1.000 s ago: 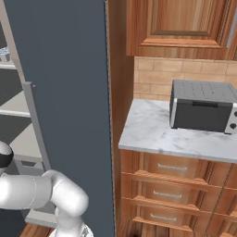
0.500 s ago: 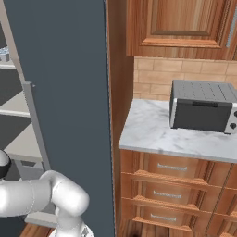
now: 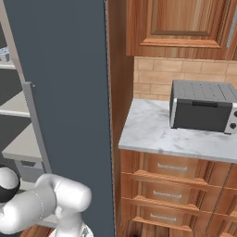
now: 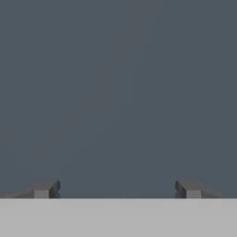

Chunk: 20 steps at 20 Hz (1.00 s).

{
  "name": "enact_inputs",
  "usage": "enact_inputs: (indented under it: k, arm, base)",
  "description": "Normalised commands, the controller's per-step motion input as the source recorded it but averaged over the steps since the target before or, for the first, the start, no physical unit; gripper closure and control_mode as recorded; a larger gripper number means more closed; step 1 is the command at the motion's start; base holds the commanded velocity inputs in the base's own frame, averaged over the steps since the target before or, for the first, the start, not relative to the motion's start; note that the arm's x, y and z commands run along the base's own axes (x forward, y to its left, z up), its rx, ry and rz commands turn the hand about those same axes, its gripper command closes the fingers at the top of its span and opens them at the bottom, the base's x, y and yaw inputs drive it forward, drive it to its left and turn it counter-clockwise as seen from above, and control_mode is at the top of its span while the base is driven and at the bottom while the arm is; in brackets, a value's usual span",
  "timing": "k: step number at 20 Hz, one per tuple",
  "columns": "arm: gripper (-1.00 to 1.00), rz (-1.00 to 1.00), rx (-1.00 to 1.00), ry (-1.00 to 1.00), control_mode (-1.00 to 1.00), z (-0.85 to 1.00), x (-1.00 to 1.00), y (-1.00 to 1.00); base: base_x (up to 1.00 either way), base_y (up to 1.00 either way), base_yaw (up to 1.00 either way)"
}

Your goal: Open the freezer door, pick up the ice cube tray from the freezer, and place it on the dining counter.

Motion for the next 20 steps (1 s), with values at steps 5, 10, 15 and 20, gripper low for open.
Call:
enact_inputs:
  k: [5, 10, 15, 20]
  arm:
    - [-1.00, -0.16, -0.02, 0.04, -1.00, 0.00, -0.29, -0.60]
    - [-1.00, -0.25, -0.01, 0.05, -1.00, 0.00, -0.19, -0.52]
    - [-1.00, -0.31, -0.03, 0.09, -1.00, 0.00, -0.01, -0.44]
    - [-1.00, -0.24, -0.01, 0.16, -1.00, 0.00, -0.01, -0.53]
  base:
    - [0.00, 0.00, 0.00]
    - [0.00, 0.00, 0.00]
    - [0.00, 0.00, 0.00]
    - [0.00, 0.00, 0.00]
